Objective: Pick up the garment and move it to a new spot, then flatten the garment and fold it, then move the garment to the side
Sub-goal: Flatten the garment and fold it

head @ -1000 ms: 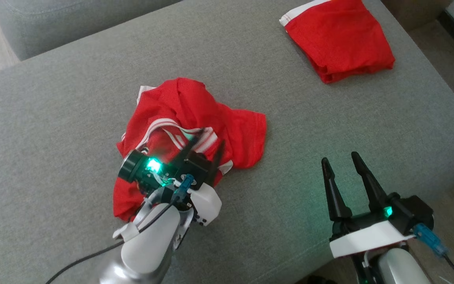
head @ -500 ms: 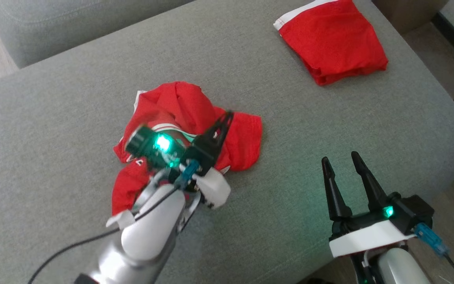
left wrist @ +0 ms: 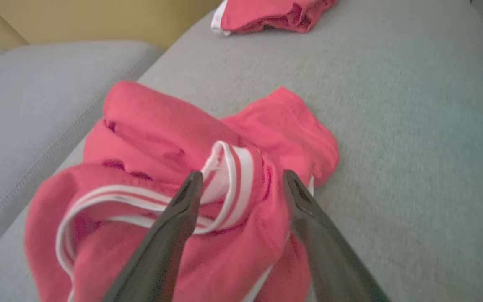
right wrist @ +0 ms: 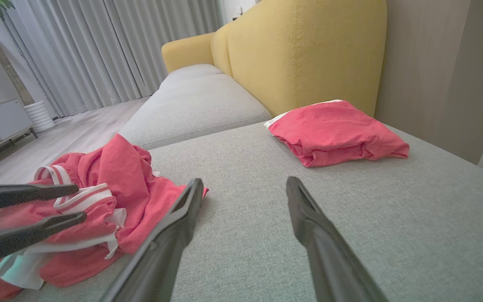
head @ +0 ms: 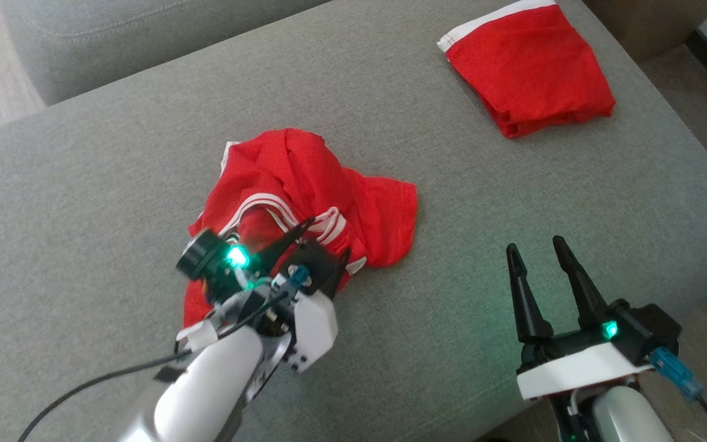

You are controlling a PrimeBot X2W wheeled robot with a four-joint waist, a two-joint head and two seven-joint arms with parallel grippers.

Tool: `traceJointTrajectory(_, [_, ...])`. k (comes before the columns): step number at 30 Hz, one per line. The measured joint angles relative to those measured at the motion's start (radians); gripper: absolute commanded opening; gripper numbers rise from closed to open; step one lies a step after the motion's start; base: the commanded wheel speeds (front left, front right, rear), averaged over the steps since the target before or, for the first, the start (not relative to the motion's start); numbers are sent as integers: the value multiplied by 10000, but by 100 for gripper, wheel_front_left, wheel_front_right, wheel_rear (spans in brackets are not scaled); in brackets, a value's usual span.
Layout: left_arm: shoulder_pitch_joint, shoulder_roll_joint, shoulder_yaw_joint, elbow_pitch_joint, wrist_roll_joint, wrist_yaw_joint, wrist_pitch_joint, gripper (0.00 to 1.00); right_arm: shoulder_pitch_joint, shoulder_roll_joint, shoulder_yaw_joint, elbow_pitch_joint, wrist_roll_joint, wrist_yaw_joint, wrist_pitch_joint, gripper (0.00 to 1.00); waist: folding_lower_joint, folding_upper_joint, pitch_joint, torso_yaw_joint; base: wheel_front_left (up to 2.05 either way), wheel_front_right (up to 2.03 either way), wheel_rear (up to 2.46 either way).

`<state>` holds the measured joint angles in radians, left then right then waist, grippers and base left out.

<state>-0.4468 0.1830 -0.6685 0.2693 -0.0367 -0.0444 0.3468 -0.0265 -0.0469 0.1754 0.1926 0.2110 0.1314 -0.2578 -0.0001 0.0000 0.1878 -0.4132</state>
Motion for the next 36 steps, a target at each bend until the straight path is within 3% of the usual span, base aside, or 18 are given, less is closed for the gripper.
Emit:
traceJointTrajectory(4, [442, 380, -40, -397, -128, -13, 884, 100, 0, 0, 94, 13, 10, 0, 0, 100, 0, 0, 17, -78, 0, 0, 0])
traceJointTrajectory(8, [527, 616, -63, -470, -161, -73, 1112, 100, -2, 0, 196, 19, 178, 0, 0, 100, 1, 0, 107, -337, 0, 0, 0])
traceJointTrajectory(9, [526, 621, -69, -468, -161, -79, 1099, 93, -2, 0, 196, 33, 178, 0, 0, 100, 1, 0, 119, -392, 0, 0, 0])
traceJointTrajectory(10, [523, 612, -75, -464, -161, -81, 1024, 35, -2, 0, 199, 44, 178, 0, 0, 100, 1, 0, 128, -449, 0, 0, 0])
traceJointTrajectory(11, [514, 591, -82, -464, -161, -84, 890, 0, -2, 0, 201, 52, 178, 0, 0, 100, 1, 0, 133, -501, 0, 0, 0])
traceJointTrajectory(20, [-984, -140, -86, -545, -579, -462, -777, 0, 40, 0, 146, 142, 174, 0, 0, 100, 1, 0, -58, -614, 0, 0, 0])
traceJointTrajectory(24, [-3428, -217, 284, -621, -809, -713, -1580, 0, 58, 0, 176, 142, 161, 0, 0, 100, 2, 0, -196, -469, 0, 0, 0])
traceJointTrajectory(30, [-6353, 316, 1302, -913, -1526, -800, -2418, 0, 287, 0, 140, 142, 50, 0, 0, 100, 0, 0, -458, -147, 0, 0, 0])
traceJointTrajectory(33, [-6069, 729, 1797, -1099, -2303, -803, -2385, 0, 534, 0, 54, 155, -13, 0, 0, 100, 0, 0, -525, 192, 0, 0, 0])
traceJointTrajectory(36, [-4464, 1233, 2182, -1409, -2859, -623, -2243, 0, 580, 0, 4, 142, -15, 0, 0, 100, 0, 0, -510, 606, 0, 0, 0])
